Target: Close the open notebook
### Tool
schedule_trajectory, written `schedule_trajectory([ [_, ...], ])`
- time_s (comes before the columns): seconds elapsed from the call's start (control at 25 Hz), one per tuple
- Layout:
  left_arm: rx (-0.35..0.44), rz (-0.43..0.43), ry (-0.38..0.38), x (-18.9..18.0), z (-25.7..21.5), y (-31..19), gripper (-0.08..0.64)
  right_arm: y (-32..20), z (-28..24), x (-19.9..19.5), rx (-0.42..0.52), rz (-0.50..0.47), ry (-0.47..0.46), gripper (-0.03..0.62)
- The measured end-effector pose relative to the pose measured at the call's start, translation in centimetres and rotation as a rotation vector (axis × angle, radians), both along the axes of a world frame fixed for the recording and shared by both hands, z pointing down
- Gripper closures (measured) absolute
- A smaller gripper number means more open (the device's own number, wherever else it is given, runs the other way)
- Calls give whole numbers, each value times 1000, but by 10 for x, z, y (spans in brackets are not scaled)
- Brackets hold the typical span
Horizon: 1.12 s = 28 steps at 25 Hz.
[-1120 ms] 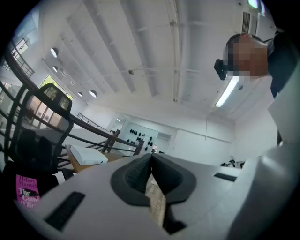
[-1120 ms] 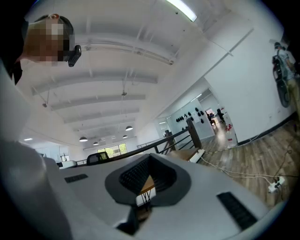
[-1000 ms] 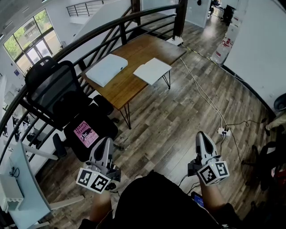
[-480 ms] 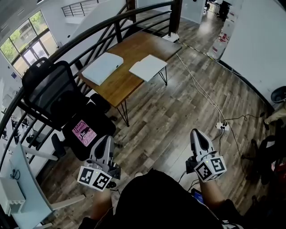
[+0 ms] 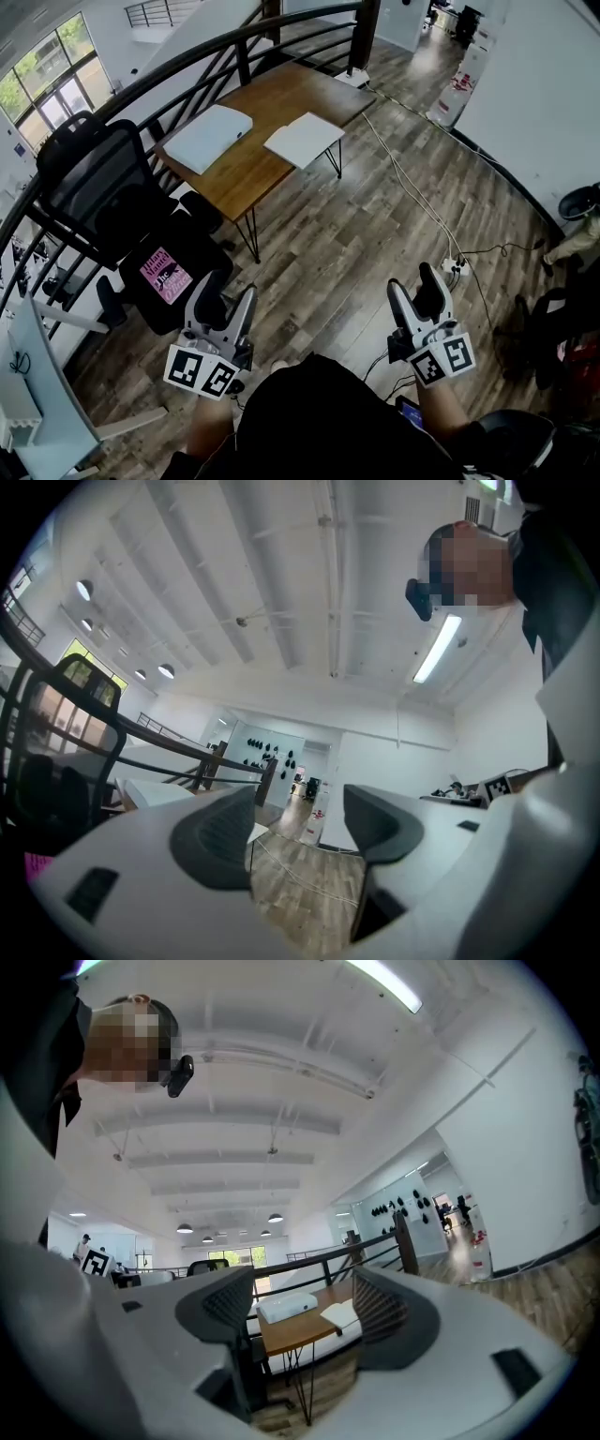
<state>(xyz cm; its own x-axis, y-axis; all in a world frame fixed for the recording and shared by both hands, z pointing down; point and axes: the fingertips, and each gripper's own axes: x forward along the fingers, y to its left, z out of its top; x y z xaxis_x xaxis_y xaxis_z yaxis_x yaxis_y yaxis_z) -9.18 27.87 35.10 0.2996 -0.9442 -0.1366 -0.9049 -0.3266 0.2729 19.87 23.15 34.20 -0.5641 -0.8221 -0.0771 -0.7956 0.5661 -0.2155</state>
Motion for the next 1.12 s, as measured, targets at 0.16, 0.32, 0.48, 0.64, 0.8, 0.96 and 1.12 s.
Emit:
schedule_trajectory([
  [0.16, -5, 13, -47, -4, 0, 3, 222, 4, 9, -19, -20, -13, 50, 250],
  [0.32, -15, 22, -40, -16, 5, 14, 209, 16, 14, -37, -26, -9, 64, 252],
  [0.48, -32, 40, -22, -33, 15, 20, 210, 27, 20, -55, -44, 2, 66, 252],
  [0.64, -39, 44, -1, -46, 22, 23, 210, 32, 30, -67, -83, 12, 83, 261],
  [0.8, -42, 34, 16, -55, 25, 13, 210, 19, 27, -72, -69, 23, 83, 274],
  [0.96, -19, 26, -5, -53, 19, -13, 210, -7, 22, -65, -42, 27, 55, 290],
  [1.12, -6, 22, -19, -44, 10, -46, 210, -47, 22, -51, -28, 37, 26, 306],
])
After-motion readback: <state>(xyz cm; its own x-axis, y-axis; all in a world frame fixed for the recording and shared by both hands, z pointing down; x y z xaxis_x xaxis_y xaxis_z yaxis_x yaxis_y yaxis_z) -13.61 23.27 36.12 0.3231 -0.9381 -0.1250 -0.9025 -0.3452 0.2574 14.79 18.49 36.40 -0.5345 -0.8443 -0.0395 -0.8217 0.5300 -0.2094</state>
